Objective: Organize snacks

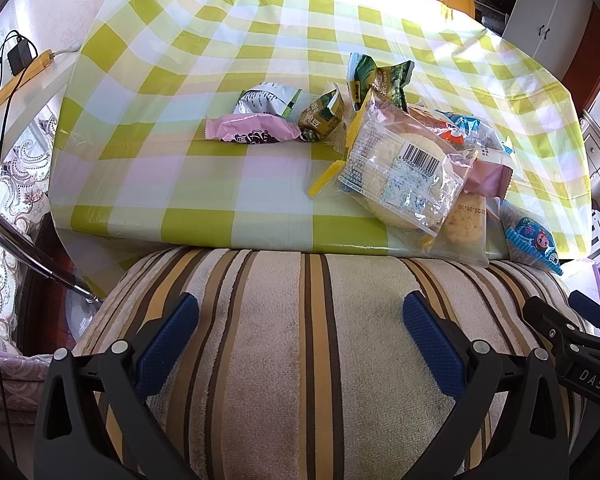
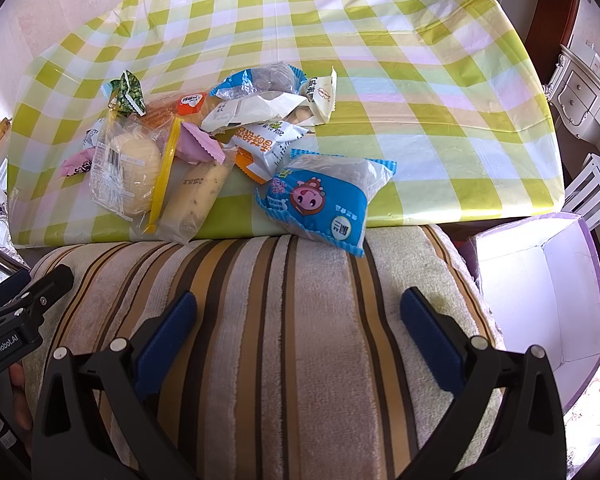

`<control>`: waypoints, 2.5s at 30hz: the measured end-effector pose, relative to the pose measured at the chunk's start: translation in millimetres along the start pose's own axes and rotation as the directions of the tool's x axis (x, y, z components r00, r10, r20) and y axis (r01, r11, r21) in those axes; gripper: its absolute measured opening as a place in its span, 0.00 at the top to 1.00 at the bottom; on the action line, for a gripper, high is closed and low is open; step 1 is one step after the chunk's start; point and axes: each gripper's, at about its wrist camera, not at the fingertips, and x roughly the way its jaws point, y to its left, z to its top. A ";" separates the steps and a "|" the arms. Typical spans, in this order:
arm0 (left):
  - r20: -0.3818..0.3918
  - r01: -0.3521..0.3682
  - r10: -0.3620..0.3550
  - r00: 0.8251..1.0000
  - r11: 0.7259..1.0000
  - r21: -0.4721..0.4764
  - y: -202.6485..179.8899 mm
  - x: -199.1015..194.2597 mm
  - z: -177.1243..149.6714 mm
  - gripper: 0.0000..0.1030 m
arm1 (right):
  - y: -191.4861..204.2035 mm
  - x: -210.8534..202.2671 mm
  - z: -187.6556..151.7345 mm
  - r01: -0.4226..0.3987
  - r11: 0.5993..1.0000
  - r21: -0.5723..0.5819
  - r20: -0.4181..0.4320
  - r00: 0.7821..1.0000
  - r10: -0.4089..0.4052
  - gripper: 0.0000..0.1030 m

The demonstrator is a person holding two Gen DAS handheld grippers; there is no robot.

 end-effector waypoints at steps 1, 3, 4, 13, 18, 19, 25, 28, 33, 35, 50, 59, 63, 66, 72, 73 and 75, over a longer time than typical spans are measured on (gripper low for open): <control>0.000 0.000 0.000 1.000 1.000 0.000 0.0 0.0 0.0 0.04 | -0.3 0.0 -0.4 0.000 1.000 0.000 0.000 1.000 0.000 0.01; 0.000 0.000 0.000 1.000 1.000 0.000 0.0 0.0 0.1 0.04 | 0.2 0.1 -0.1 0.000 1.000 0.000 0.000 1.000 0.000 0.01; 0.000 0.000 0.000 1.000 1.000 0.000 0.0 0.0 0.1 0.04 | -0.3 0.0 -0.6 0.000 1.000 0.000 0.000 1.000 0.000 0.01; 0.000 0.000 0.000 1.000 1.000 0.000 0.0 0.0 -0.1 0.04 | 0.1 0.1 -0.2 0.000 1.000 0.000 0.000 1.000 0.000 0.01; 0.000 0.000 0.000 1.000 1.000 0.000 0.1 0.1 0.0 0.04 | 0.5 0.1 -0.3 0.000 1.000 0.000 0.001 1.000 0.000 0.01; 0.000 0.000 0.000 1.000 1.000 0.000 0.2 0.1 0.0 0.04 | 1.1 0.2 0.2 0.000 1.000 0.000 0.001 1.000 0.000 0.01; 0.001 0.001 -0.001 1.000 1.000 -0.001 0.1 0.1 0.0 0.04 | 1.6 -0.9 -3.1 0.001 1.000 0.000 0.004 1.000 -0.001 0.01; 0.001 0.001 -0.001 1.000 1.000 -0.001 0.2 -0.1 -0.2 0.04 | -0.1 -1.3 -7.2 0.001 1.000 0.001 0.015 1.000 -0.001 0.01; 0.010 0.021 -0.020 1.000 1.000 -0.017 2.7 -1.1 1.2 0.04 | 0.3 -0.3 -3.3 0.002 1.000 0.002 0.021 1.000 -0.002 0.01; 0.015 0.031 -0.031 0.999 0.999 -0.026 3.9 -2.1 1.6 0.04 | 0.7 0.5 -2.9 0.005 1.000 -0.001 0.017 1.000 -0.005 0.01; 0.050 0.308 -0.304 0.951 0.938 -0.161 9.3 2.1 24.3 0.08 | -6.3 10.6 15.1 -0.061 0.998 -0.031 -0.089 0.994 0.058 0.01; 0.096 0.413 -0.404 0.910 0.856 -0.312 8.8 20.4 52.2 0.16 | -13.1 9.1 37.6 -0.072 0.985 -0.157 -0.028 0.997 0.069 0.01; 0.155 0.371 -0.341 0.927 0.897 -0.241 1.4 19.0 81.6 0.16 | -11.4 10.7 47.5 -0.026 0.980 -0.195 0.010 1.000 0.029 0.01; 0.170 0.342 -0.312 0.935 0.919 -0.197 -6.0 26.6 104.5 0.16 | -12.1 17.2 52.5 -0.032 0.980 -0.197 0.002 0.999 0.033 0.01; 0.162 0.290 -0.268 0.950 0.948 -0.131 -19.9 42.9 132.8 0.20 | -11.4 24.2 59.2 -0.037 0.975 -0.221 -0.004 0.999 0.037 0.01; 0.159 0.274 -0.255 0.954 0.954 -0.117 -22.9 46.4 136.5 0.22 | -11.2 26.1 60.2 -0.050 0.974 -0.223 -0.012 0.999 0.048 0.01; 0.149 0.253 -0.238 0.960 0.963 -0.089 -27.6 52.8 139.9 0.26 | -13.1 30.3 62.8 -0.072 0.974 -0.214 -0.025 0.997 0.069 0.01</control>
